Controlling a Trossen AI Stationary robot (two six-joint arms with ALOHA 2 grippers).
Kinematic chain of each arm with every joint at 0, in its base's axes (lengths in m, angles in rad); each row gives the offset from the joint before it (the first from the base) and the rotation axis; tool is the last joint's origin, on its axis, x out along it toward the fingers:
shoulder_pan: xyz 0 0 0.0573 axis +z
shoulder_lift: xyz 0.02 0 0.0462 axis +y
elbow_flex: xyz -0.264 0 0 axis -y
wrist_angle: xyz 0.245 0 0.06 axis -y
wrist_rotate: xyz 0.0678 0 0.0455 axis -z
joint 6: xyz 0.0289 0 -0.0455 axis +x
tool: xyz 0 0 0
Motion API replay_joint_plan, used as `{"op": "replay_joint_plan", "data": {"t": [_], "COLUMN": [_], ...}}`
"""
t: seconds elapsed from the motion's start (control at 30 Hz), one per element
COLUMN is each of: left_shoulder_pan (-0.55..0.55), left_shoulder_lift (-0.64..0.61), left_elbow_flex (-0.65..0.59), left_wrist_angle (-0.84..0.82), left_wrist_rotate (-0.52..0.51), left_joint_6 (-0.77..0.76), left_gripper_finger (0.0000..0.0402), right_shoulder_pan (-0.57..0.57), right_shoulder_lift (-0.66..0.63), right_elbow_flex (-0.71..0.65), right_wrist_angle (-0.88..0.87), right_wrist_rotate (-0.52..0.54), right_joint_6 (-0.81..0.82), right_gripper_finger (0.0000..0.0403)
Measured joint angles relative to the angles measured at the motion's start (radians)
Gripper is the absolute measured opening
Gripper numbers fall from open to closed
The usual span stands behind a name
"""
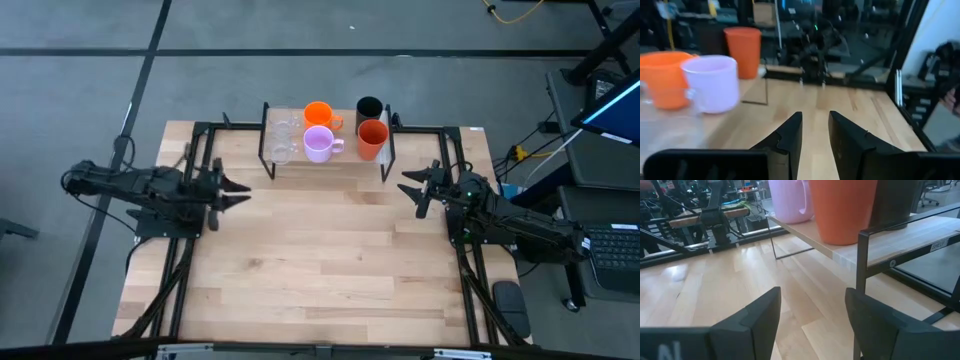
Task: Stack small to large cups/mugs on shelf
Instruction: Return to Home Position
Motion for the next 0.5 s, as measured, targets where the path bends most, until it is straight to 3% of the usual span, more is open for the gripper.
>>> {"op": "replay_joint_plan", "data": {"t": [0.33,0.5], "left_shoulder_pan": [0.0,0.0], "left_shoulder_lift": [-0.187,-0.272], "left_elbow_flex": [-0.005,-0.096], "left_wrist_angle": [0.001,0.079], "left_wrist_rotate": [-0.02,-0.017], "left_joint_6": [0.033,0.03], "left_gripper_finger": [0.0089,0.0089], "right_shoulder_pan": [0.0,0.0], "right_shoulder_lift": [0.001,0.001], "right_elbow_flex": [0.0,0.0], "right_wrist_angle": [0.001,0.001], "right_wrist_rotate": [0.0,-0.001], "right_joint_6": [-0.004,-0.012], "right_gripper_finger": [0.0223,0.0223]}}
